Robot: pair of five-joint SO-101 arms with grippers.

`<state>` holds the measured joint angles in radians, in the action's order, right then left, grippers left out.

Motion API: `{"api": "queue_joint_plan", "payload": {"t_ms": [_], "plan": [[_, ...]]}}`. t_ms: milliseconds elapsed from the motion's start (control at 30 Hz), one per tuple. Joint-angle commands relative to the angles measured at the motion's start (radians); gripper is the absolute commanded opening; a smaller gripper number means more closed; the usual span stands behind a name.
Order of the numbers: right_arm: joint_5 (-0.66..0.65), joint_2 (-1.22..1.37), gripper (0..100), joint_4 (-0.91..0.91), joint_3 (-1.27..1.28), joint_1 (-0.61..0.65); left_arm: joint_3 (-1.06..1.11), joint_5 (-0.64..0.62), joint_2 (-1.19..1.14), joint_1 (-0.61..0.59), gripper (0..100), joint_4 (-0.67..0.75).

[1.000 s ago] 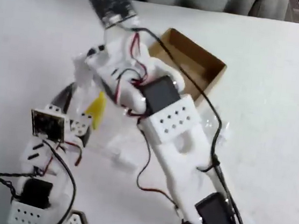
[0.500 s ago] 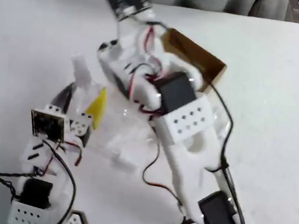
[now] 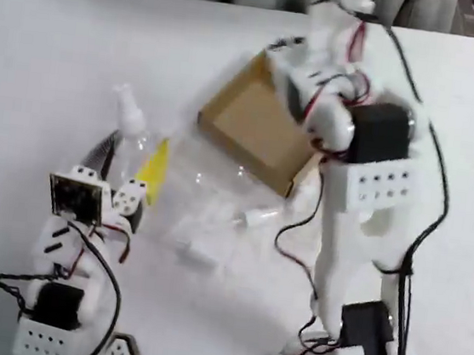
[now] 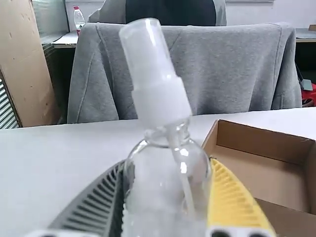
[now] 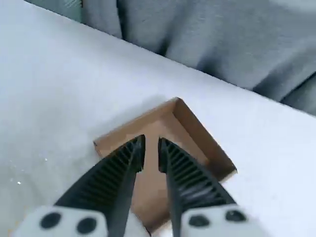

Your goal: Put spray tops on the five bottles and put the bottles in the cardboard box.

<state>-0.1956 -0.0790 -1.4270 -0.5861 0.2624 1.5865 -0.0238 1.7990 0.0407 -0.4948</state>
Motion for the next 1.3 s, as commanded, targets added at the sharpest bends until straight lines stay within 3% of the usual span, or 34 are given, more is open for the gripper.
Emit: {"api": "queue_joint_plan", "payload": {"t_ms": [0,133,367,500,633,700,867,1033,1267], "plan": [[0.061,0.045,1.7,-0.012,0.034,-0.11,-0.006,-0.008,0.021,0.01,2,0.029],[0.176,0.145,2.1,-0.004,0.055,-0.159,0.015,-0.003,0.021,0.008,2,0.031],[0.219,0.291,1.9,0.084,0.054,-0.211,0.044,-0.002,0.021,0.004,2,0.074],[0.353,0.348,2.2,0.143,0.054,-0.289,0.044,-0.002,0.021,0.004,2,0.074],[0.423,0.403,11.8,0.166,0.054,-0.337,0.044,-0.002,0.021,0.004,2,0.074],[0.436,0.441,16.4,0.174,0.054,-0.34,0.044,-0.002,0.021,0.005,2,0.074],[0.471,0.549,14.1,0.26,0.054,-0.338,0.043,-0.002,0.021,0.004,2,0.074],[0.535,0.591,19.6,0.298,0.052,-0.325,0.041,-0.002,0.021,0.004,2,0.074],[0.546,0.674,19.8,0.335,0.04,-0.315,0.041,-0.002,0.021,0.004,2,0.074]]}}
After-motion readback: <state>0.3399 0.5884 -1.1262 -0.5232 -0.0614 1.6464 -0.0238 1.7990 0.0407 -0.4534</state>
